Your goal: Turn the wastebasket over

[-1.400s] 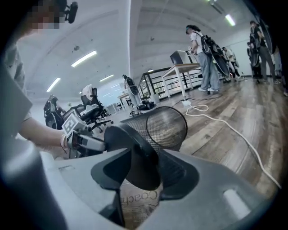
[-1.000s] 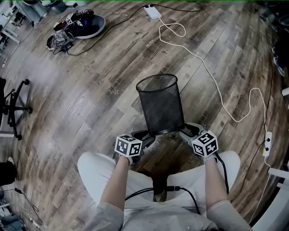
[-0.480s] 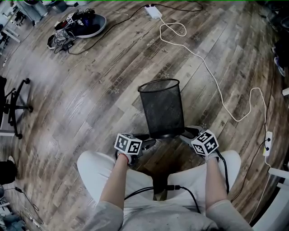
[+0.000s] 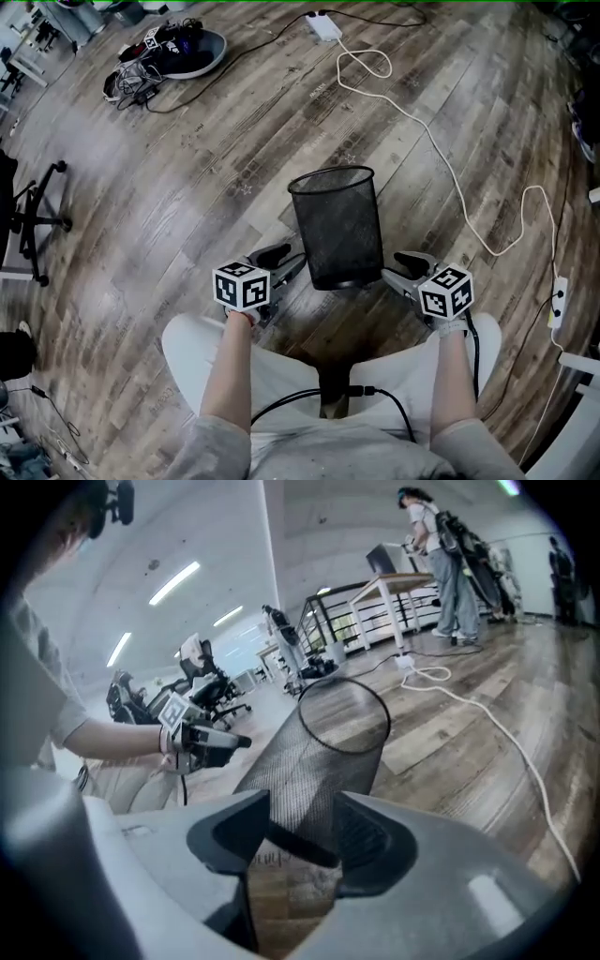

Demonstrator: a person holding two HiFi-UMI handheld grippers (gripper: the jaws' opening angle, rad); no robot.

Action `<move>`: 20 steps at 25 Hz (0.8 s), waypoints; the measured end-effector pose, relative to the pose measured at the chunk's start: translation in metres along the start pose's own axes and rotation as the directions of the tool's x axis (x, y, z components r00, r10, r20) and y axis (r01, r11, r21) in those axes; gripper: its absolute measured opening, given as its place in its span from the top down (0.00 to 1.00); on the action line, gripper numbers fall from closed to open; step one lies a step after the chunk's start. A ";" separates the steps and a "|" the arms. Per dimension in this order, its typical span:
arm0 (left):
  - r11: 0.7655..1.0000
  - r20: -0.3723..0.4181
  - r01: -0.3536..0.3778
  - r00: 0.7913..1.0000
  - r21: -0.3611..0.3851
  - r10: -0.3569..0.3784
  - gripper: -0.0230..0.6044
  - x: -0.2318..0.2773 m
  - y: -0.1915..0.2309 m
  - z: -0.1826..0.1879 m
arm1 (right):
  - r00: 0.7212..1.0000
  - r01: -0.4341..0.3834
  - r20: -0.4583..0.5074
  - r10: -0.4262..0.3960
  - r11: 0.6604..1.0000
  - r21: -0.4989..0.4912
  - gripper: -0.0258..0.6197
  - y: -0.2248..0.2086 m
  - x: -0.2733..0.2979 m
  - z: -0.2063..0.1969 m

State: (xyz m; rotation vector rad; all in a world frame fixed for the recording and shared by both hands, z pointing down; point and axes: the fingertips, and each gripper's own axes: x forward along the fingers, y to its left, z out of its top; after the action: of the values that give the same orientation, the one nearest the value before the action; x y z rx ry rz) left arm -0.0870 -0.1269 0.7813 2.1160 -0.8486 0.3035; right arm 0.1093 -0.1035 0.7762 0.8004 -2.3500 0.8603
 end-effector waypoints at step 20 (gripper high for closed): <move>0.957 0.205 -0.068 0.979 0.281 0.009 0.64 0.032 0.017 0.122 | 0.986 0.165 0.052 -0.160 0.978 -0.126 0.64 0.020 0.058 0.038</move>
State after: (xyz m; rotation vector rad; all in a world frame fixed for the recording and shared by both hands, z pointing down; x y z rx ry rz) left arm -0.0827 -0.2431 0.7289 2.4341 -1.0154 0.2463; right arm 0.0456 -0.1377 0.7788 0.9483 -2.3109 0.6209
